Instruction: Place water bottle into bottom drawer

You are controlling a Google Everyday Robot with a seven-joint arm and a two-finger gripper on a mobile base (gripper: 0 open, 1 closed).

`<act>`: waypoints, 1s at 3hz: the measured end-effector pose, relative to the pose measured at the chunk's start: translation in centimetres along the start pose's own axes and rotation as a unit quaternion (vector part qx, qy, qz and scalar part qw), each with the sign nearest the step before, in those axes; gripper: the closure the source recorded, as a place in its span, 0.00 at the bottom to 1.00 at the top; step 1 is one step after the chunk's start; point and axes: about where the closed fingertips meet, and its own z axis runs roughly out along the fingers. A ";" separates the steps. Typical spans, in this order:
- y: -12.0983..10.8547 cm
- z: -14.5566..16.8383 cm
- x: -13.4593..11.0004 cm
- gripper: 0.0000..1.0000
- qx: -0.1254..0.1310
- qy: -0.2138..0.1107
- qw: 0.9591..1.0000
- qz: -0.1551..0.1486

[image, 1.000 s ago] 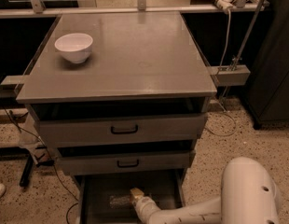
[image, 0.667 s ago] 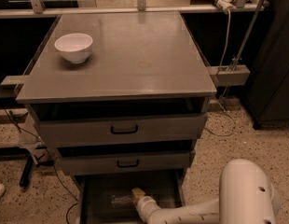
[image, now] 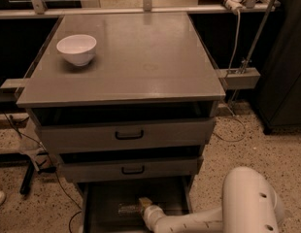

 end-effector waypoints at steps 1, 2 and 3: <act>-1.6 0.7 -0.6 1.00 0.018 -0.006 1.000 0.010; -3.1 1.1 -0.8 1.00 0.042 -0.007 0.999 0.014; -4.7 1.4 -0.8 1.00 0.068 -0.007 0.998 0.014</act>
Offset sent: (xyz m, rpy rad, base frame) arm -0.0222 -0.0114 -0.0496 -0.0438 0.1508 -0.0078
